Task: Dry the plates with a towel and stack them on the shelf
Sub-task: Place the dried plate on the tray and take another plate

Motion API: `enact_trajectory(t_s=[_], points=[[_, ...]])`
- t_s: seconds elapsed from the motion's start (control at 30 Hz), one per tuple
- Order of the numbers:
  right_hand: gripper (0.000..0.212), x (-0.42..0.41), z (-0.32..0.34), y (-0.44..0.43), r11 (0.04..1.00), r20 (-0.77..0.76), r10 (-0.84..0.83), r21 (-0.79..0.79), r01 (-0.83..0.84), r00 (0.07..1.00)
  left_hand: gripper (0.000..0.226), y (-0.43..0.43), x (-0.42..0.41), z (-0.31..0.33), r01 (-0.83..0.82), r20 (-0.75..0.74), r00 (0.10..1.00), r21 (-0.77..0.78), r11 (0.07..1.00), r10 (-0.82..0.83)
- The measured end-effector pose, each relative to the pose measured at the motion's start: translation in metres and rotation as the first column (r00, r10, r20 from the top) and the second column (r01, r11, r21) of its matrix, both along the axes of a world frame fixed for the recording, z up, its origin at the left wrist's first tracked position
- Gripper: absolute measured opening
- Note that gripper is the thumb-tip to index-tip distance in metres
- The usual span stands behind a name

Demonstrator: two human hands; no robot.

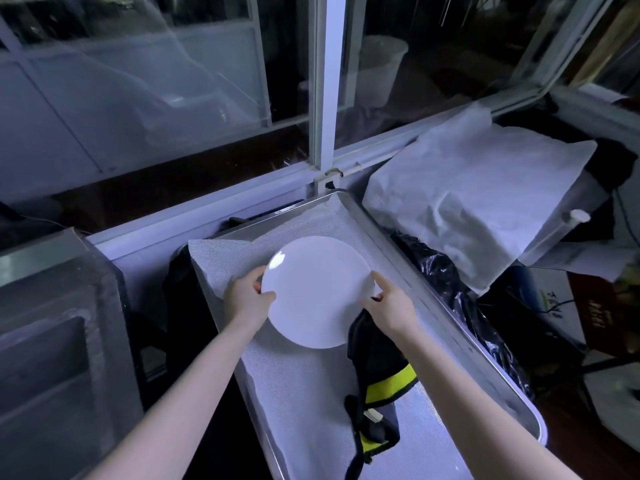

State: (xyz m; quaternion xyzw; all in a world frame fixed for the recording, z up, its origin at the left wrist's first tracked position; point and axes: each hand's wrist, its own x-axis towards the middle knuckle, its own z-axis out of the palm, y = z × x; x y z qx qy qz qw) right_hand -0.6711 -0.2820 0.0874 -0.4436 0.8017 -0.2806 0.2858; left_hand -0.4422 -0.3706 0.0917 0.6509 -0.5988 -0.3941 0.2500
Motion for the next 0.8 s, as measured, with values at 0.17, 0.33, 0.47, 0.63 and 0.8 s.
enact_trajectory(t_s=[0.17, 0.33, 0.47, 0.63, 0.8], points=[[0.036, 0.000, -0.001, -0.005, 0.999, -0.032, 0.000, 0.051, 0.001, 0.999, 0.047, -0.001, -0.001, -0.005, 0.018, 0.058, 0.998, -0.009, 1.000, -0.018], [0.042, -0.003, -0.002, -0.007, 0.993, -0.048, -0.019, 0.115, 0.024, 0.999, 0.047, -0.001, -0.001, -0.008, 0.021, 0.041, 0.999, 0.005, 1.000, -0.021], [0.047, -0.003, -0.003, -0.007, 0.993, -0.061, -0.016, 0.117, 0.023, 0.998, 0.049, -0.001, 0.001, -0.008, 0.050, 0.050, 0.997, 0.003, 0.999, -0.050], [0.057, 0.013, 0.010, 0.006, 0.997, -0.161, -0.053, 0.040, 0.060, 0.985, 0.051, 0.006, 0.018, -0.006, 0.042, -0.048, 0.998, 0.037, 0.998, -0.040], [0.044, 0.070, 0.041, 0.020, 0.986, -0.175, 0.111, -0.106, -0.131, 0.978, 0.034, 0.026, 0.067, -0.004, -0.076, -0.182, 0.981, -0.009, 0.997, 0.073]])
